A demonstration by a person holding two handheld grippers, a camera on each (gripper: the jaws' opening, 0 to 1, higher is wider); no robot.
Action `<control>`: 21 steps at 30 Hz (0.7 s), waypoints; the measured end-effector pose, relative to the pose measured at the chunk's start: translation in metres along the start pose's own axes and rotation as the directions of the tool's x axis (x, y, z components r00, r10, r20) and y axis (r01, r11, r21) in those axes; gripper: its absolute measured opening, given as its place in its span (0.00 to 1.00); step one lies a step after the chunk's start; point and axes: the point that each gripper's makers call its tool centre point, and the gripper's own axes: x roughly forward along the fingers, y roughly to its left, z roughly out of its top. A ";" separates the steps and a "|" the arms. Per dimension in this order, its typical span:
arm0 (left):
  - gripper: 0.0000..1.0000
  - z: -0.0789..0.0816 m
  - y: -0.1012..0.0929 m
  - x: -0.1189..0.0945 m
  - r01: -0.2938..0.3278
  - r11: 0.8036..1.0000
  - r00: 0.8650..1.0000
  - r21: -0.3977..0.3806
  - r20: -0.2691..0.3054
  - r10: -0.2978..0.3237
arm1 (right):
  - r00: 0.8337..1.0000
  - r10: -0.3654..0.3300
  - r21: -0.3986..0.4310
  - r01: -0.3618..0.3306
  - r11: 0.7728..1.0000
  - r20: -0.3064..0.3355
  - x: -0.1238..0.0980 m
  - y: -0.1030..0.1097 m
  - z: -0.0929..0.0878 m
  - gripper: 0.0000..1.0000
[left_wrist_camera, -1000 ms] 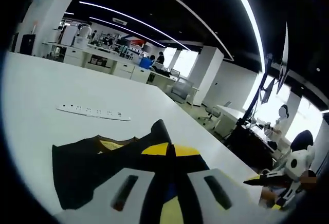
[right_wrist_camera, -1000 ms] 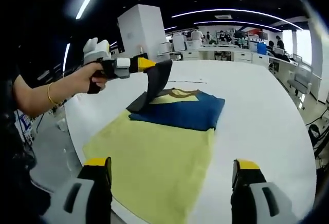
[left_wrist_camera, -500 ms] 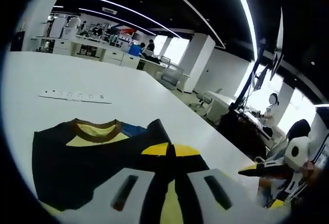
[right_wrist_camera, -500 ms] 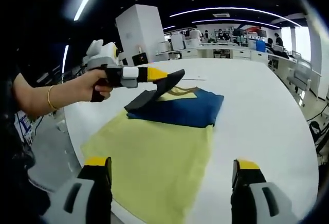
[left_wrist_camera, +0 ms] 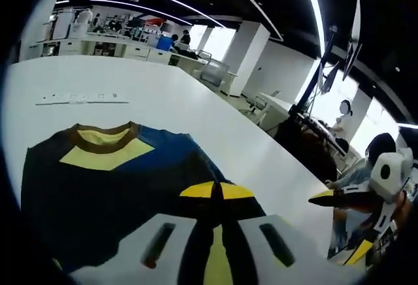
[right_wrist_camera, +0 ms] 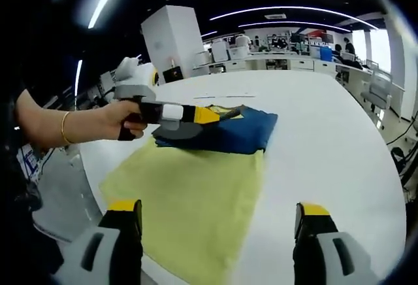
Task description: Fold the garment on the visible template until the final outline fits inside the template.
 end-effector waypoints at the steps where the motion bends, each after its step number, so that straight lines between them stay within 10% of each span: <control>1: 0.00 -0.003 0.000 0.002 -0.003 1.000 1.000 0.001 -0.007 0.003 | 1.000 -0.003 0.003 0.003 1.000 -0.002 0.000 -0.001 -0.001 0.98; 13: 0.02 -0.053 -0.001 0.018 -0.011 1.000 0.990 0.018 -0.142 0.014 | 1.000 -0.025 0.019 0.025 0.999 0.004 -0.001 -0.011 -0.001 0.97; 21: 0.40 -0.035 -0.008 0.008 0.022 0.995 0.997 0.097 -0.072 -0.015 | 1.000 -0.031 0.018 0.031 0.999 0.000 0.003 -0.011 0.002 0.96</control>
